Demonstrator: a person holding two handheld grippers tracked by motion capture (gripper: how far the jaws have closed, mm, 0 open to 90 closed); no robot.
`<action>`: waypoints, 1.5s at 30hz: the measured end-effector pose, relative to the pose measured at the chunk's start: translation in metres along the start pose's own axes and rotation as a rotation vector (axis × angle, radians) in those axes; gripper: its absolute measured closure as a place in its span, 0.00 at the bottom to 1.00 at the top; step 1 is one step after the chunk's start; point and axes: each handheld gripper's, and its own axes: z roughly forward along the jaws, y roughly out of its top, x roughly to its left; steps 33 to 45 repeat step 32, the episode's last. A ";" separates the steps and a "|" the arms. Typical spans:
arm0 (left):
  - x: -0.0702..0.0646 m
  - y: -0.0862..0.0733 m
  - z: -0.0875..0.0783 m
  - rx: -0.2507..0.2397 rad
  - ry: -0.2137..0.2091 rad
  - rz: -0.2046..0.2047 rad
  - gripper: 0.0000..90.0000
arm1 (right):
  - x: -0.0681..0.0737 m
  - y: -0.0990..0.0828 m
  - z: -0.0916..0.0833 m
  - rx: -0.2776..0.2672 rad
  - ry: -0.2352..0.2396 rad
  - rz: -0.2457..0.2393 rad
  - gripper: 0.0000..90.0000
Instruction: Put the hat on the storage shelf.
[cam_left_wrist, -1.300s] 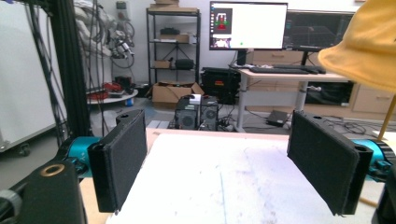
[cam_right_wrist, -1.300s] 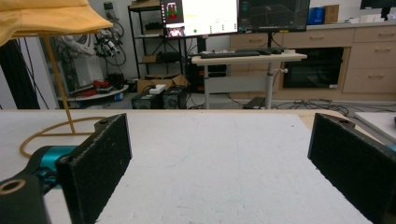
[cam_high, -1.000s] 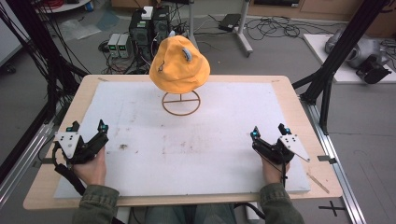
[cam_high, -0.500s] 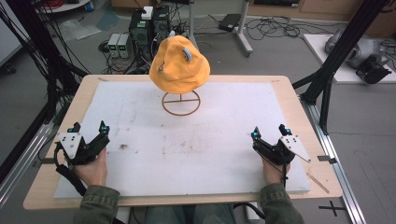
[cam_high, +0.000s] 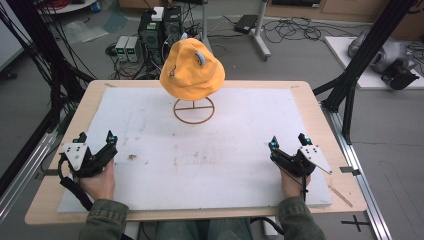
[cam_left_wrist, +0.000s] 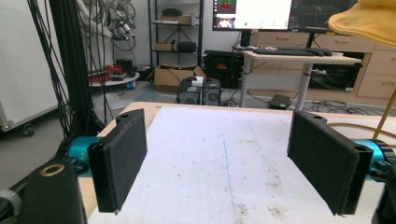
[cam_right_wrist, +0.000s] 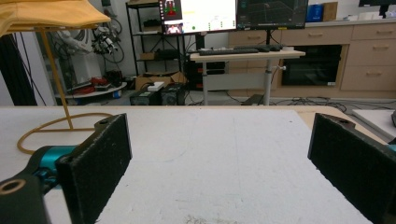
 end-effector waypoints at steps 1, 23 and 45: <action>0.000 0.000 0.000 0.000 -0.002 -0.001 0.22 | 0.000 0.000 0.000 0.001 0.000 0.001 0.06; -0.002 -0.002 0.002 0.029 -0.015 0.007 0.23 | -0.004 -0.001 -0.002 0.020 -0.019 -0.001 0.06; 0.000 0.000 0.000 0.030 -0.035 0.011 0.23 | -0.005 -0.001 -0.001 0.022 -0.020 0.000 0.06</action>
